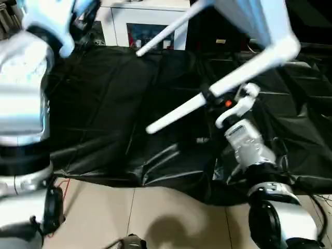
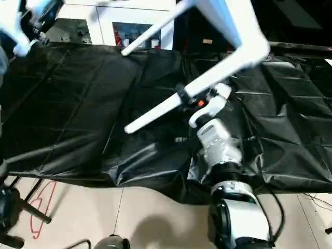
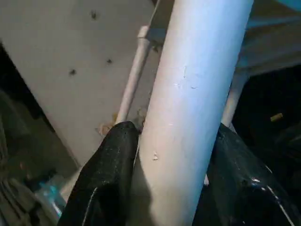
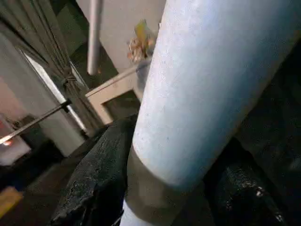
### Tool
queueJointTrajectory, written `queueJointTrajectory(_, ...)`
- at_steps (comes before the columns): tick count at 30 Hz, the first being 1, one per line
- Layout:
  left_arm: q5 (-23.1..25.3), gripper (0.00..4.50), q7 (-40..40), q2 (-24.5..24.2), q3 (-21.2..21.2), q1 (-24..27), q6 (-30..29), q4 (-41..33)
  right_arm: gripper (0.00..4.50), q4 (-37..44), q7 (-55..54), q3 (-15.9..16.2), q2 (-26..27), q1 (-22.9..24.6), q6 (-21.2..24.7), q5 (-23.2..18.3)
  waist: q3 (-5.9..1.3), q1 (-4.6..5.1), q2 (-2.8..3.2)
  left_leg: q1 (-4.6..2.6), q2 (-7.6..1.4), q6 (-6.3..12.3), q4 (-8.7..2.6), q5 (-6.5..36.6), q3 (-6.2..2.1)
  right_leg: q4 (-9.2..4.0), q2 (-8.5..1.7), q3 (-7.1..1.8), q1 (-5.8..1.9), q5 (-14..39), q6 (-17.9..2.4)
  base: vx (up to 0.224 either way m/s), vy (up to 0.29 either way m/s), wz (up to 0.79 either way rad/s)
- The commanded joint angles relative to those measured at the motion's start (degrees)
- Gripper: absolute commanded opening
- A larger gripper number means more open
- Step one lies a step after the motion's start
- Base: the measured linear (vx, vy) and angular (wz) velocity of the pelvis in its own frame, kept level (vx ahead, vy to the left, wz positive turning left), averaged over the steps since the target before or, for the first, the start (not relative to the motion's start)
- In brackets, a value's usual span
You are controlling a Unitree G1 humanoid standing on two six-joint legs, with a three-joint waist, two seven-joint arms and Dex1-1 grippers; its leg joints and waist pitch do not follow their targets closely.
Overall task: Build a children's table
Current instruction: Flip table
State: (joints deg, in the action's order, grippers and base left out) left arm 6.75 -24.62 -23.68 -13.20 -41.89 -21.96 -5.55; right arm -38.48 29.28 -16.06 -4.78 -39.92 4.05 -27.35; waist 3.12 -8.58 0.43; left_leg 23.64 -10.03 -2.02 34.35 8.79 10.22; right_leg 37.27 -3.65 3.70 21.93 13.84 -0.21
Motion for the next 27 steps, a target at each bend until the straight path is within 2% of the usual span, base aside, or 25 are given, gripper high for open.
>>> queueJointTrajectory(1,-1.5,2.02,1.3,1.7,0.9,1.5,-0.7,3.0,1.86,5.2,0.0,3.2,-1.0,-0.6,-2.6,4.0,-4.48,0.38,-0.85,-1.91,-3.33,2.21,-3.45,4.3,-1.07,-3.79,-4.98,-2.73,-1.79,-1.8,-11.1,0.000,0.000,0.00)
queueJointTrajectory(5,-1.4,1.87,3.1,3.2,1.3,6.3,1.6,4.6,1.81,13.5,-1.4,6.2,-2.8,3.4,-1.3,7.9,-4.46,0.40,-0.75,-2.07,-3.44,2.06,-3.58,5.2,-1.17,-4.00,-4.90,-2.75,-1.72,-1.6,-10.3,0.000,0.000,0.00)
queueJointTrajectory(6,-1.5,1.82,3.3,3.7,1.7,7.4,1.8,4.8,1.79,15.2,-1.8,7.0,-3.0,4.4,-0.5,8.8,-4.39,0.65,-0.50,-2.03,-3.49,1.77,-3.68,5.2,-1.30,-4.01,-4.69,-2.74,-1.66,-2.3,-10.0,0.000,0.000,0.00)
queueJointTrajectory(7,-1.5,1.82,3.6,4.3,1.8,8.3,2.1,5.0,1.79,17.1,-2.4,7.7,-3.1,5.5,0.1,9.4,-4.44,0.72,-0.73,-2.12,-3.53,1.73,-3.70,5.4,-1.29,-3.94,-4.67,-2.80,-1.67,-3.4,-9.8,0.000,0.000,0.00)
queueJointTrajectory(9,-1.6,1.68,4.6,5.5,1.7,9.8,3.2,5.9,1.74,20.7,-3.8,8.4,-2.4,7.3,1.7,9.2,-4.37,0.71,-0.73,-2.22,-3.46,1.53,-3.78,6.6,-1.21,-4.17,-4.76,-2.86,-1.57,-2.9,-10.0,0.000,0.000,0.00)
queueJointTrajectory(10,-1.0,1.66,5.6,5.8,1.7,11.2,4.4,6.8,1.72,23.8,-4.7,9.3,-1.7,8.8,3.0,9.1,-4.26,0.72,-0.71,-2.18,-3.50,1.12,-4.00,7.8,-1.32,-4.39,-4.78,-2.90,-1.62,-1.6,-9.8,0.000,0.000,0.00)
queueJointTrajectory(14,-0.6,1.62,7.1,5.9,1.3,12.8,5.1,7.1,1.66,27.2,-5.1,11.1,-1.3,10.9,4.1,9.9,-4.18,0.85,-0.71,-2.63,-3.76,-1.15,-4.55,11.9,-1.58,-4.58,-4.70,-2.90,-1.32,-0.1,-9.1,0.000,0.000,0.00)
queueJointTrajectory(15,-0.7,1.62,7.5,6.0,1.1,13.4,5.1,6.9,1.66,28.4,-5.3,11.8,-1.1,11.7,4.5,10.2,-4.15,0.72,0.15,-2.79,-3.85,-2.20,-4.68,13.1,-1.78,-4.58,-4.71,-2.93,-1.18,0.4,-8.8,0.000,0.000,0.00)
queueJointTrajectory(16,-0.7,1.62,7.6,6.0,1.0,14.2,5.2,6.9,1.65,29.4,-5.5,12.5,-0.8,12.4,5.1,10.4,-4.03,1.05,-0.38,-2.77,-3.90,-2.96,-4.89,14.7,-1.80,-4.74,-4.65,-2.97,-1.24,0.3,-8.5,0.000,0.000,0.00)
queueJointTrajectory(18,-0.8,1.62,7.8,6.0,1.0,16.0,5.9,7.8,1.64,32.7,-6.7,14.6,-0.4,14.5,6.6,12.1,-4.09,1.06,-0.55,-2.80,-3.82,-3.68,-5.00,15.6,-1.89,-4.73,-4.70,-2.97,-1.36,0.3,-8.0,0.000,0.000,0.00)
queueJointTrajectory(20,-1.2,1.62,8.1,6.2,1.0,16.9,6.8,8.9,1.64,35.1,-7.5,16.1,-0.1,15.7,7.9,13.2,-3.86,1.20,-0.69,-2.62,-3.69,-4.07,-5.21,16.6,-1.90,-4.91,-4.71,-3.06,-1.41,1.1,-7.6,0.000,0.000,0.00)
queueJointTrajectory(22,-1.4,1.62,8.1,6.2,1.1,17.4,7.0,9.4,1.64,36.1,-8.2,16.9,0.0,16.3,8.7,14.0,-3.68,1.18,-0.73,-2.92,-3.63,-4.63,-5.40,18.9,-1.93,-5.33,-4.86,-3.20,-1.27,4.4,-6.8,0.000,0.000,0.00)
queueJointTrajectory(23,-1.9,1.62,7.5,6.3,1.4,18.4,6.7,10.0,1.64,36.2,-9.2,18.0,0.0,16.7,9.2,15.6,-3.60,1.19,-0.72,-3.04,-3.64,-4.90,-5.45,19.9,-1.94,-5.50,-4.92,-3.23,-1.15,5.9,-6.7,0.000,0.000,0.00)
queueJointTrajectory(25,-2.0,1.62,7.1,6.2,1.9,19.4,6.9,10.4,1.64,36.4,-9.7,19.1,0.0,17.1,10.0,16.8,-3.10,1.42,-0.98,-3.61,-3.68,-5.99,-5.75,25.2,-2.07,-6.40,-5.08,-3.45,-0.64,13.9,-6.0,0.000,0.000,0.00)
queueJointTrajectory(27,-1.7,1.62,7.3,6.3,2.1,20.2,7.3,11.0,1.64,36.3,-9.9,20.0,0.1,17.5,10.6,17.6,-3.14,1.43,-0.77,-3.85,-3.74,-6.58,-5.89,26.6,-2.27,-6.67,-5.12,-3.56,-0.48,15.5,-5.5,0.000,0.000,0.00)
